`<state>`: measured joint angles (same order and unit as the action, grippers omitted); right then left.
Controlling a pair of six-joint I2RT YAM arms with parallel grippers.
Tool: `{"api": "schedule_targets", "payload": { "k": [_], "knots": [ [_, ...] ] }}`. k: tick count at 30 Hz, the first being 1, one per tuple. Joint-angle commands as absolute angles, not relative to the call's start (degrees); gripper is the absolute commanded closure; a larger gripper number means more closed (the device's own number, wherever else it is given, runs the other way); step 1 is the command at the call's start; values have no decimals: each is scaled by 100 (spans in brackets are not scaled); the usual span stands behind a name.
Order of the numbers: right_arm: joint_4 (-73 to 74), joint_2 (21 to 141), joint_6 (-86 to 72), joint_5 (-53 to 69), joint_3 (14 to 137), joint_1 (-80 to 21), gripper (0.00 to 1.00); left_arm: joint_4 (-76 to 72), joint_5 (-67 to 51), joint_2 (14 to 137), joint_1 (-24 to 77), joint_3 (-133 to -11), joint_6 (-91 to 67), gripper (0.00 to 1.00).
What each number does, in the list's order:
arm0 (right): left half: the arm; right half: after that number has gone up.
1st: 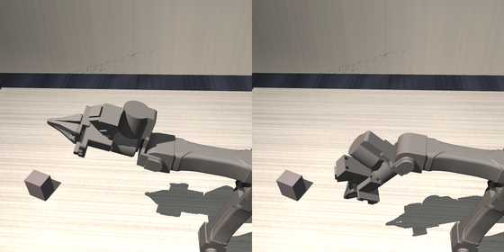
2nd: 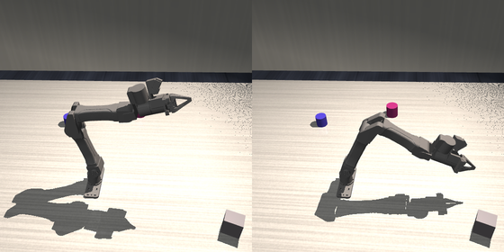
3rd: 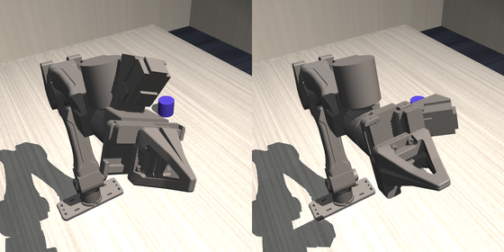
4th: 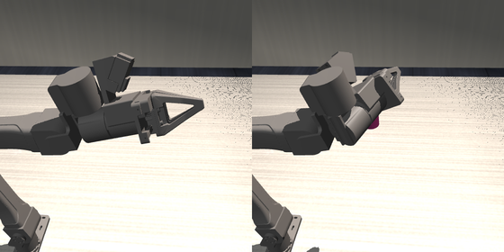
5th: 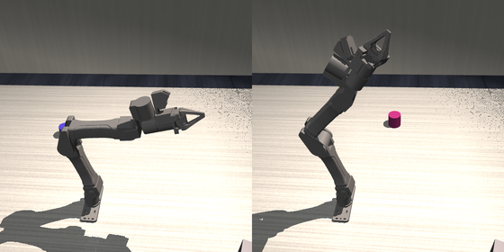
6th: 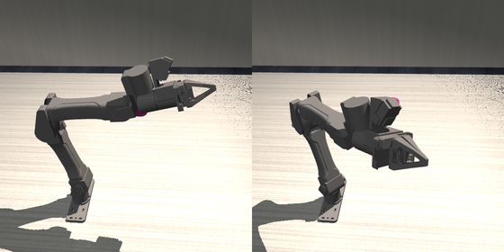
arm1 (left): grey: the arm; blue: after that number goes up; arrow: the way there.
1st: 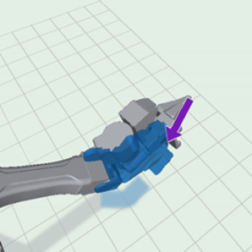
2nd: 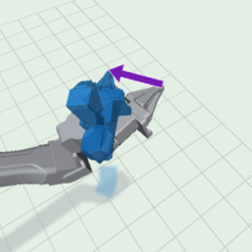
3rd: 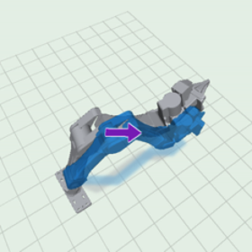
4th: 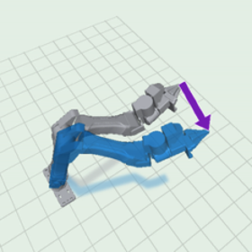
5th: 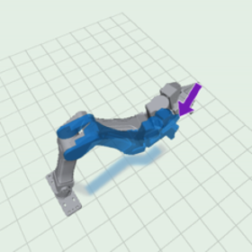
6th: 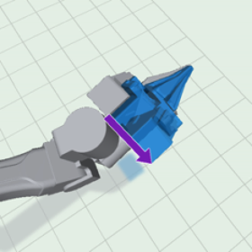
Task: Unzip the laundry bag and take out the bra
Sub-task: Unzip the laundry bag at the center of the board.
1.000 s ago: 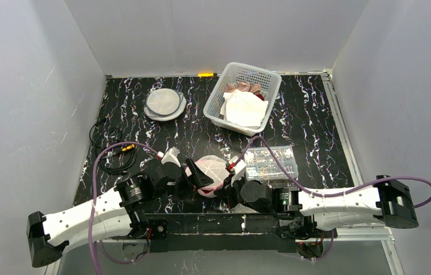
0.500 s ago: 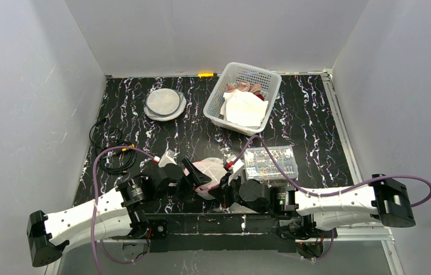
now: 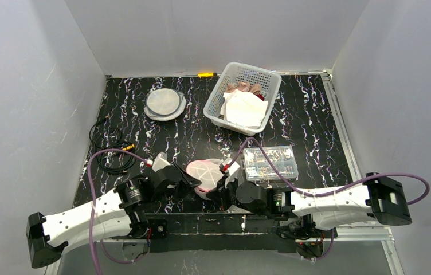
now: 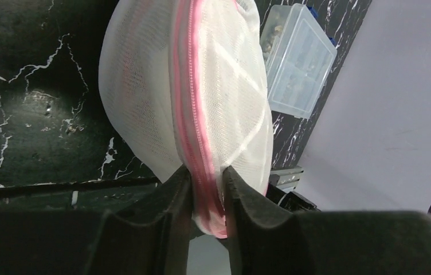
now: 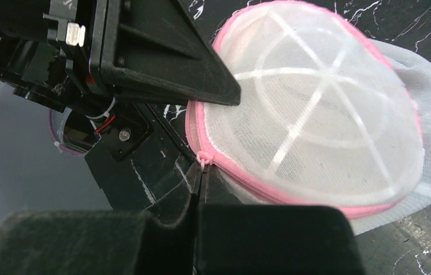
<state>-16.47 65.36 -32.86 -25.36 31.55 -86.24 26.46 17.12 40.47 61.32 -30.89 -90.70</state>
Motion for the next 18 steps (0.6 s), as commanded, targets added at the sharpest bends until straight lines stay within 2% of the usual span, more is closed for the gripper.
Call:
{"api": "schedule_targets", "payload": {
  "k": [1,5,18],
  "knots": [
    [-1636,6213,-3307,-2668,3401,-8669,99,3220,2320,3826,6161,-2999,-9147,83],
    [-1398,6009,-3290,-2734,3410,-8666,99,3415,2512,3767,6161,-3103,-9042,100],
    [-521,5377,-3554,-3389,3206,-8669,99,3202,2702,3733,6081,-3280,-8103,100]
  ]
}}
